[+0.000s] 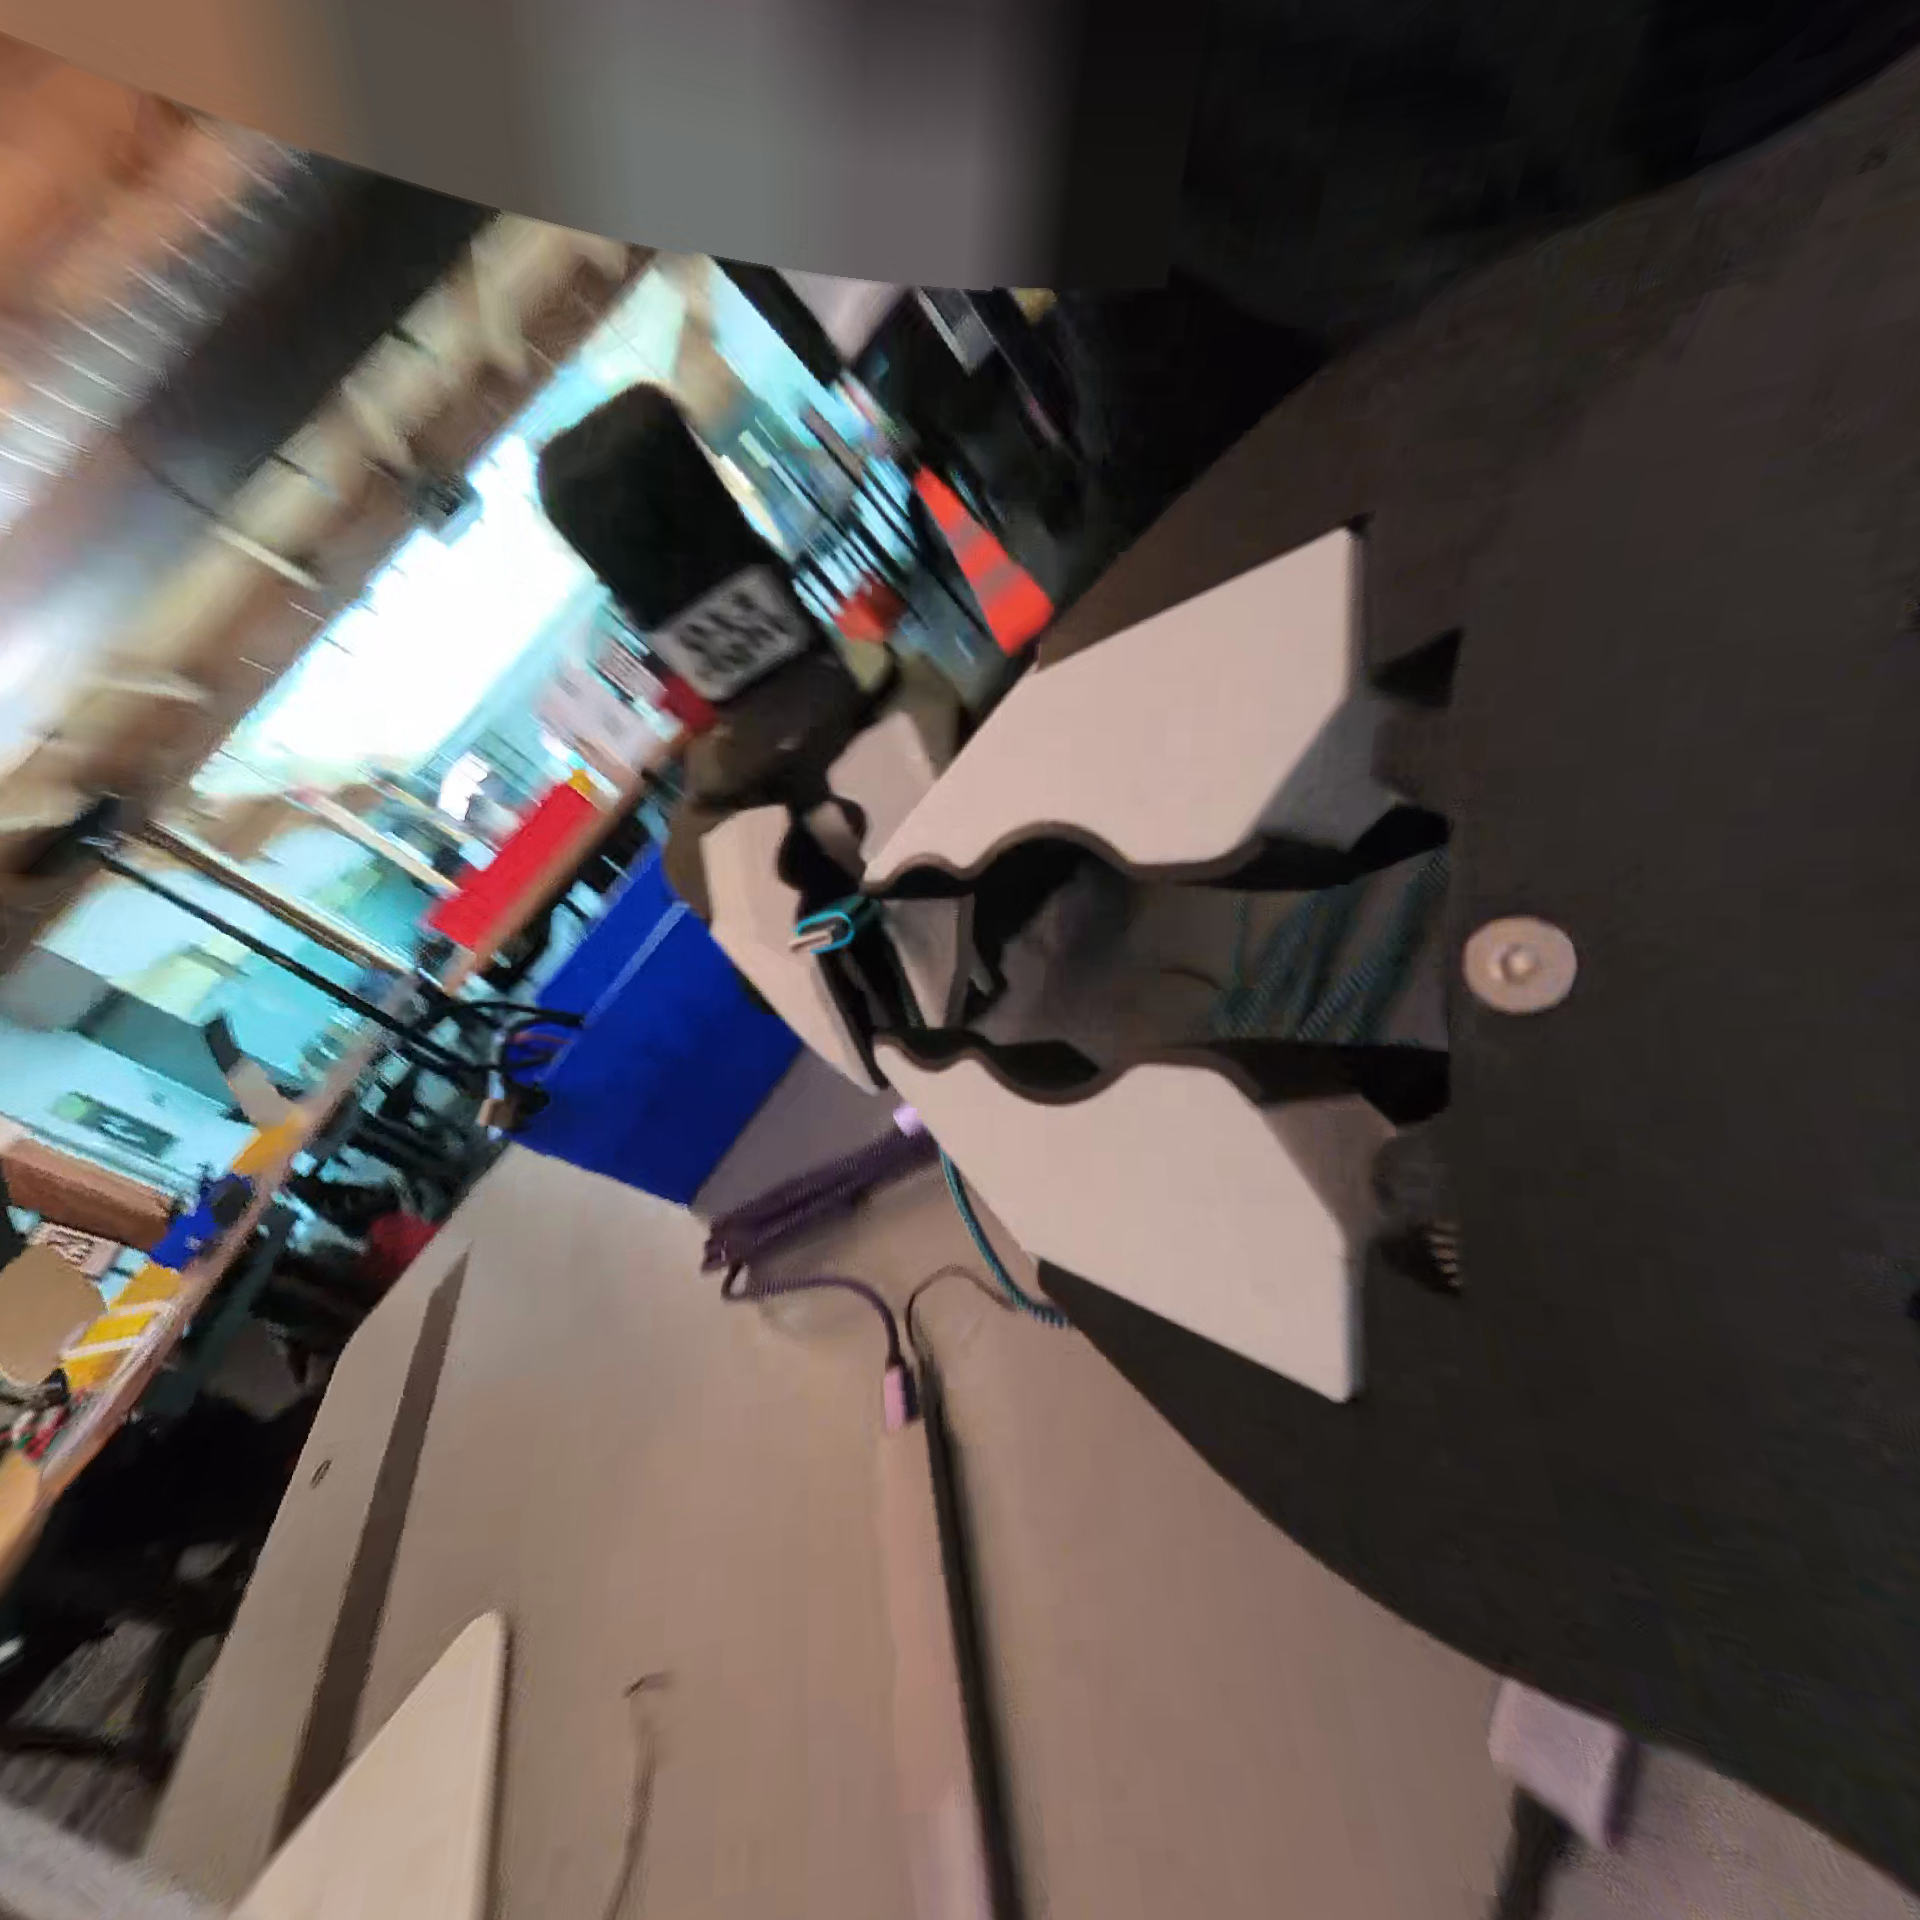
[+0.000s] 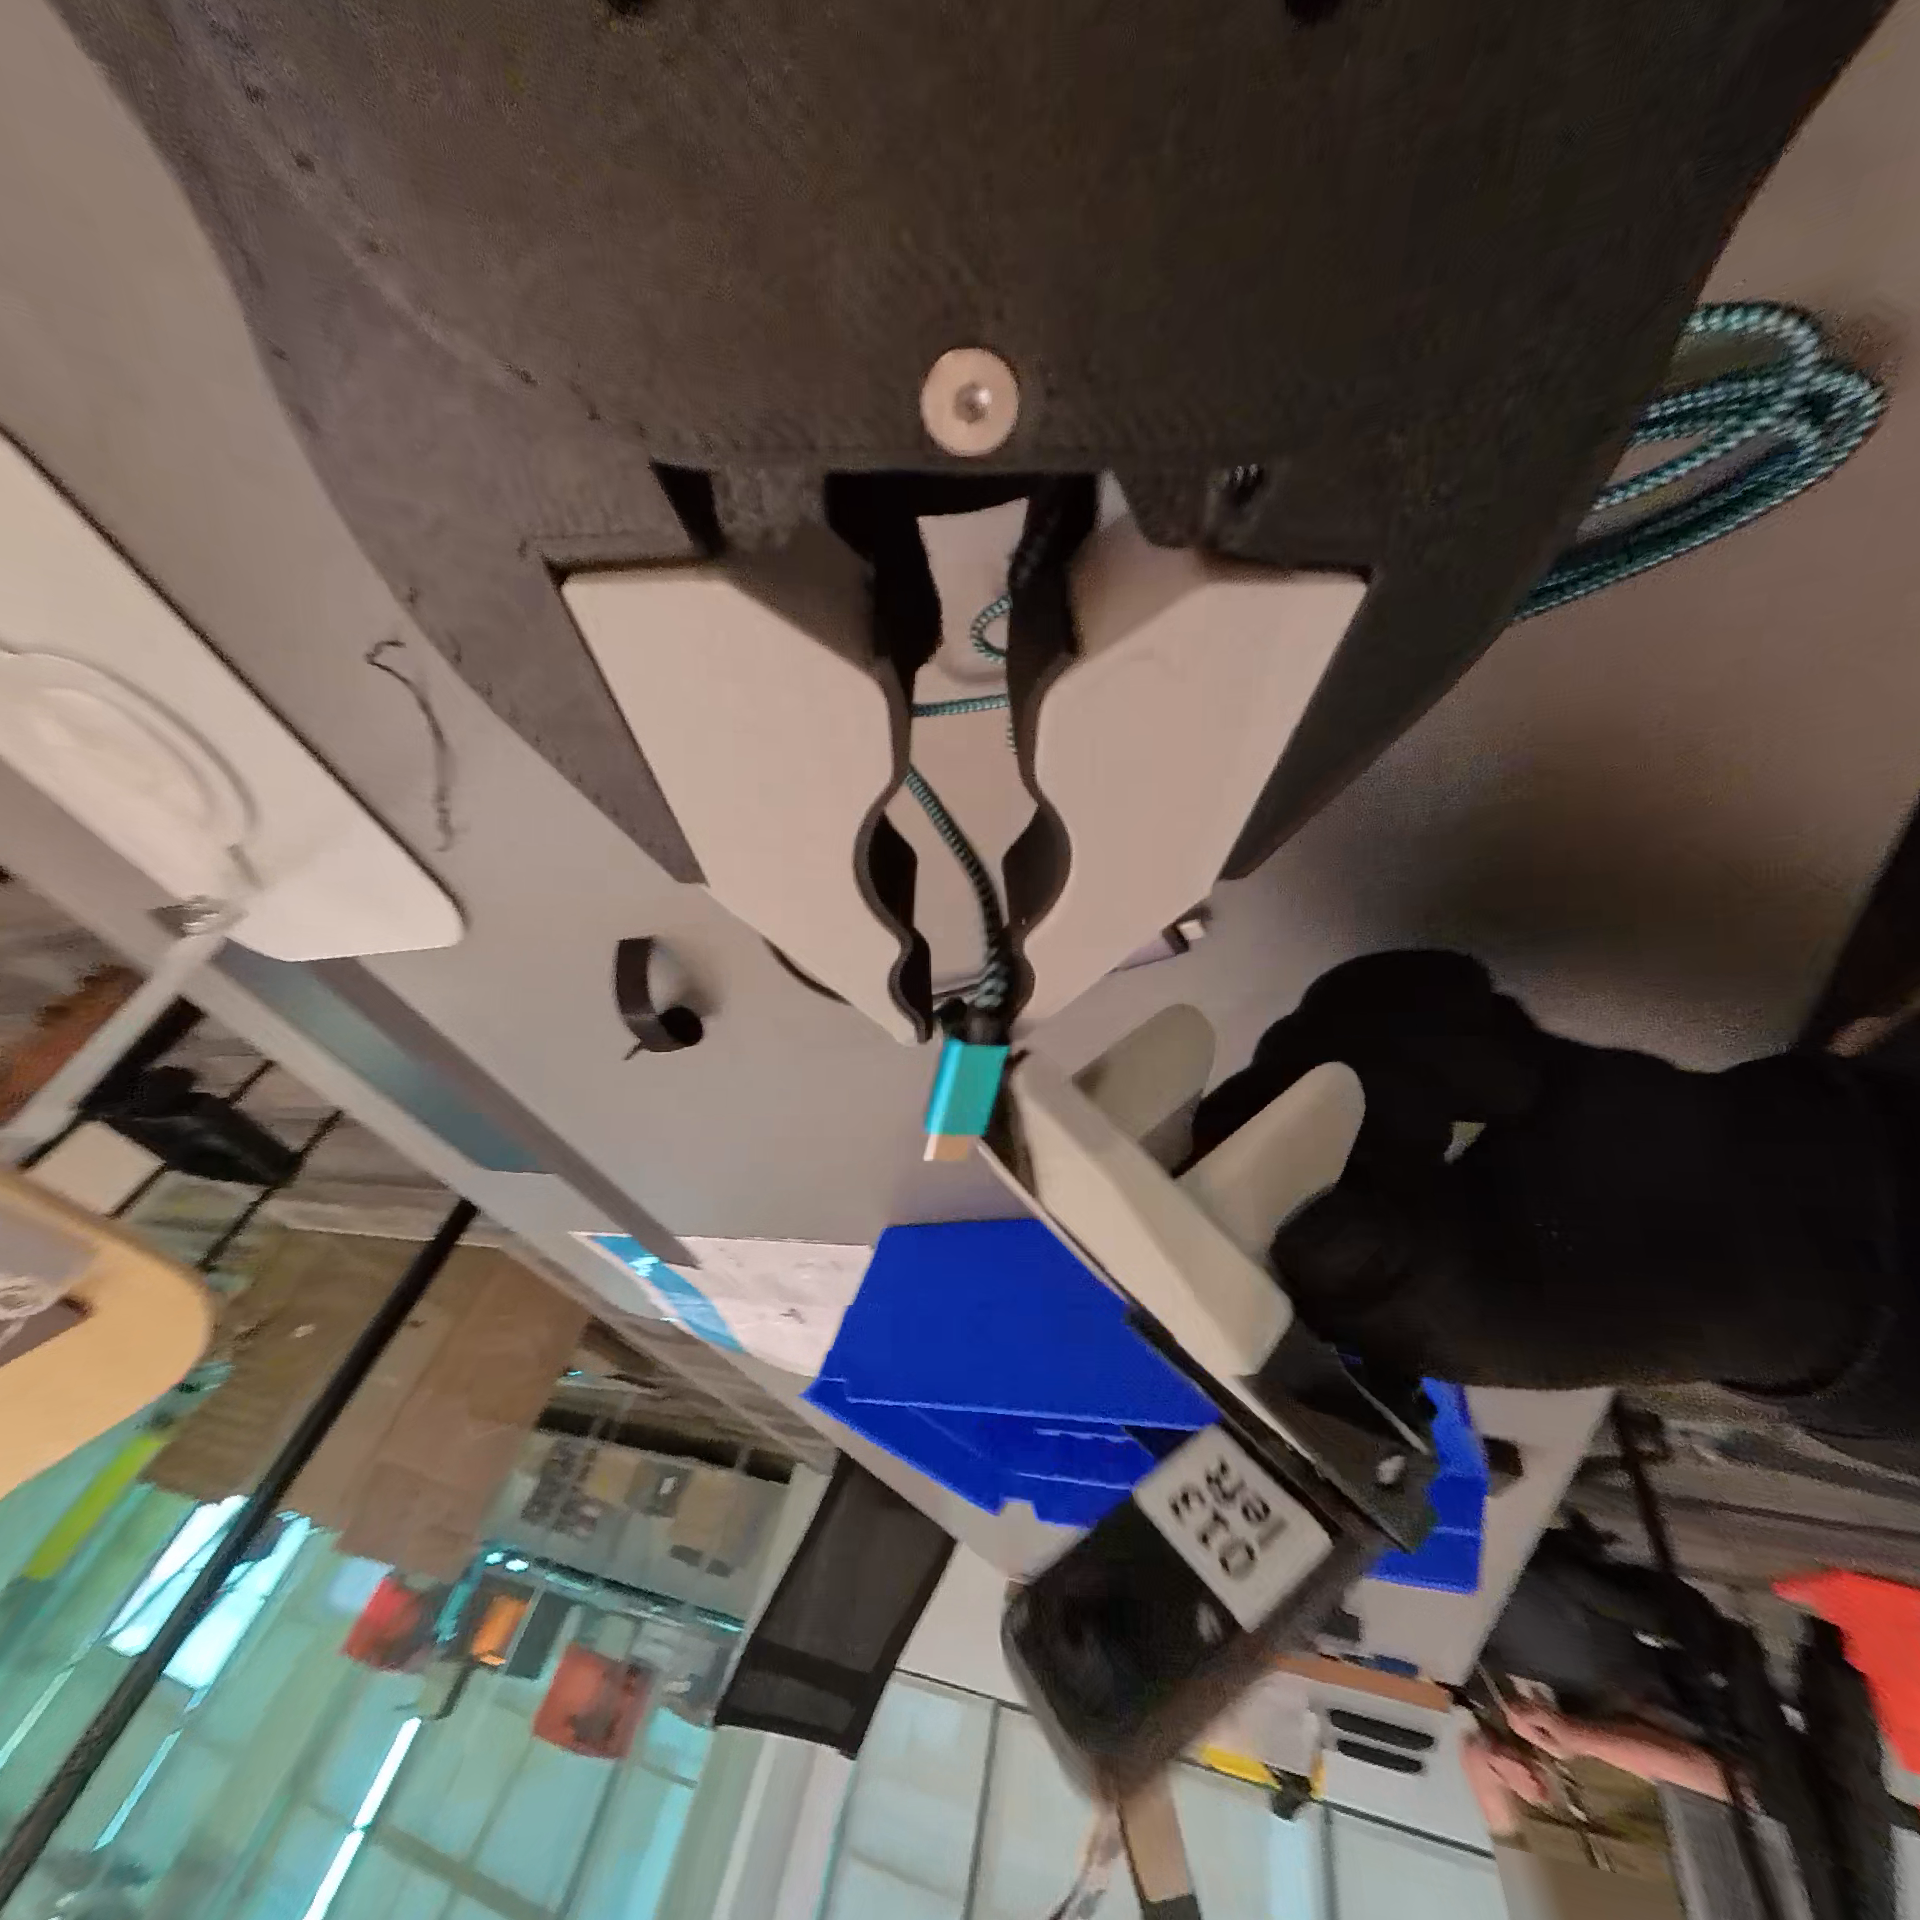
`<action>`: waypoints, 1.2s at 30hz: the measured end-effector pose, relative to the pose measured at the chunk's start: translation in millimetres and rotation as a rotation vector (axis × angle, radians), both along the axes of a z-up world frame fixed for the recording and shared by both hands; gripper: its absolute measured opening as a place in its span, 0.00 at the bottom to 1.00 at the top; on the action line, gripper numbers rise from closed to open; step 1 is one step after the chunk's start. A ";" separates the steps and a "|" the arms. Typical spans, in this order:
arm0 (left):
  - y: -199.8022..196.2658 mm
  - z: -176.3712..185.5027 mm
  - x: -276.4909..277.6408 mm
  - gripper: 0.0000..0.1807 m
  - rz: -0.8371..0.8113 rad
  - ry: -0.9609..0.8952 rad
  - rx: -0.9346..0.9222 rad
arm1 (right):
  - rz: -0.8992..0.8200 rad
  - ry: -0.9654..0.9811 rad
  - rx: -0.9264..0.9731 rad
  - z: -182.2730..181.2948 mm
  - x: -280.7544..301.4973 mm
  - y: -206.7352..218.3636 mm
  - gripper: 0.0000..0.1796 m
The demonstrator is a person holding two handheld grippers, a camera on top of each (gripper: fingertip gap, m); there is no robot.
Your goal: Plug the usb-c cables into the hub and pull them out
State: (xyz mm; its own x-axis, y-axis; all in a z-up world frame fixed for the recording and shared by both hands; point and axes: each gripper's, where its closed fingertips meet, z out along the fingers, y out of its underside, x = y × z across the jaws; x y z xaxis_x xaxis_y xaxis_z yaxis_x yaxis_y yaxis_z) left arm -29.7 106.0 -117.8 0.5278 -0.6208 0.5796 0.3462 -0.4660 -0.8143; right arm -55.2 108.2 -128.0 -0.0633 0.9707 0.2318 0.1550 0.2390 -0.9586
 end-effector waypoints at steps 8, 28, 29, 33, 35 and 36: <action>-15.5 -11.2 3.7 0.16 -0.056 0.474 0.129 | 0.152 0.006 -0.183 -2.4 0.9 -14.4 0.03; -12.0 -1.2 -31.0 0.20 0.065 0.862 0.247 | 0.207 -0.102 -0.345 -27.0 -0.3 -11.9 0.00; -12.0 1.8 -27.1 0.18 0.043 1.008 0.356 | 0.222 -0.117 -0.353 -28.6 0.0 -14.6 0.00; -13.7 9.0 -0.5 0.17 -0.097 1.339 0.648 | 0.268 -0.158 -0.352 -33.2 1.2 -24.2 0.00; -7.7 5.3 2.4 0.18 -0.127 1.423 0.674 | 0.293 -0.185 -0.349 -36.5 1.3 -30.1 0.00; -6.3 2.4 2.4 0.18 -0.148 1.461 0.687 | 0.304 -0.198 -0.347 -38.1 1.2 -32.7 0.00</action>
State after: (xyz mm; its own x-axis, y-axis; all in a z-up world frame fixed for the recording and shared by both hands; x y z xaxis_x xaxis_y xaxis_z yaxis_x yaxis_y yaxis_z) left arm -27.4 99.7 -115.4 0.2656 -0.6299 -0.7299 -0.8815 0.1479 -0.4484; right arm -53.9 75.6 -166.1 -0.3654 0.9193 -0.1463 0.3145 -0.0260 -0.9489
